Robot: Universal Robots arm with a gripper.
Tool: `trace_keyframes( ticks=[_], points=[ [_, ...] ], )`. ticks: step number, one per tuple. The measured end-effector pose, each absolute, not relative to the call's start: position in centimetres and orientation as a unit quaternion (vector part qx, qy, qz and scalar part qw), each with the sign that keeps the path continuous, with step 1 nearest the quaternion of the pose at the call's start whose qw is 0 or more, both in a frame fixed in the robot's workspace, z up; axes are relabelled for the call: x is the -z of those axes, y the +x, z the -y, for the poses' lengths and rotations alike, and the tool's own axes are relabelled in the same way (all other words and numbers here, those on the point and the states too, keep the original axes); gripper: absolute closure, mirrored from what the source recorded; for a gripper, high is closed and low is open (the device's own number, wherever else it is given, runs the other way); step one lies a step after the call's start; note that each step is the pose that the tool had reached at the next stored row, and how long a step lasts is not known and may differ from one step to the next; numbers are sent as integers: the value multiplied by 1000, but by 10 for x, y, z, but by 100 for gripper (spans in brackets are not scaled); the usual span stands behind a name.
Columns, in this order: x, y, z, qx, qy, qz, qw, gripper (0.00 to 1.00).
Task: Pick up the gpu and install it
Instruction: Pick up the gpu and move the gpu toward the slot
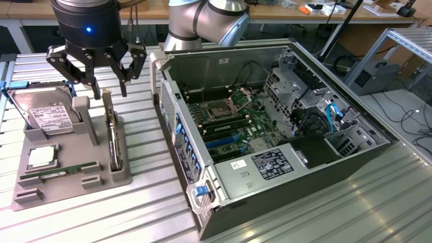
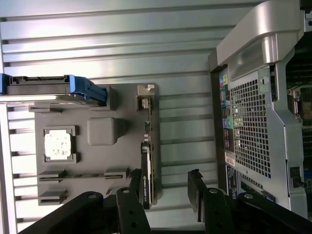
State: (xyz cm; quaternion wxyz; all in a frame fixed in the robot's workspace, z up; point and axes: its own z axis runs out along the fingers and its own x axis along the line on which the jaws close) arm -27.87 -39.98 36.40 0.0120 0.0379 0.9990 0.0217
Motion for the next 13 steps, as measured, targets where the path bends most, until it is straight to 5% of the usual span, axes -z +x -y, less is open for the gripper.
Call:
trace_keyframes(
  ticks=[13],
  points=[
    [-360, -279, 400, -22, 38, -999, 12, 50]
  ],
)
